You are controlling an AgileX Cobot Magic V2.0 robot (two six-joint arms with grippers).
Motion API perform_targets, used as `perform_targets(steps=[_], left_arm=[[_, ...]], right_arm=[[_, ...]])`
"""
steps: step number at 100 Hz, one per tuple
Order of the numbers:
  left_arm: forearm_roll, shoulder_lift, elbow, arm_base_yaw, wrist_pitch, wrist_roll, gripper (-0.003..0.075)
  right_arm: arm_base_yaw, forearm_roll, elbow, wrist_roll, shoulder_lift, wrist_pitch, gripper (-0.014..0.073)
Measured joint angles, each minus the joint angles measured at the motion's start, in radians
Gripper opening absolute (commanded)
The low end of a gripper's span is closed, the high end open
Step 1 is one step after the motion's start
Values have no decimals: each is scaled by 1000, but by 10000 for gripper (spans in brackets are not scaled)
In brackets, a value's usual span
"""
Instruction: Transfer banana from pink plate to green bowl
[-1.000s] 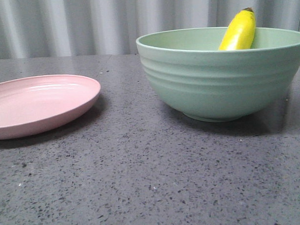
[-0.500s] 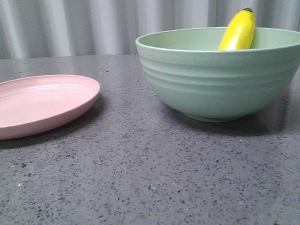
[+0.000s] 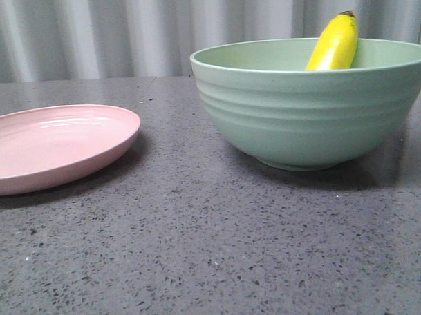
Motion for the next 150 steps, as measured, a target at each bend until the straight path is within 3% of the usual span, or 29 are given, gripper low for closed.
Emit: perform_targets(steps=[28, 51, 75, 88, 117, 150], left_arm=[[0, 0, 0, 0, 0, 0, -20], [0, 0, 0, 0, 0, 0, -20], [0, 0, 0, 0, 0, 0, -20], [0, 0, 0, 0, 0, 0, -20], [0, 0, 0, 0, 0, 0, -20], [0, 0, 0, 0, 0, 0, -20]], right_arm=[[-23, 0, 26, 0, 0, -36, -65], [-211, -11, 171, 0, -27, -296, -65], [-360, -52, 254, 2, -89, -340, -65], [-418, -81, 254, 9, -115, -292, -65], [-485, -144, 254, 78, -118, -43, -65], [-486, -159, 254, 94, -118, -24, -65]])
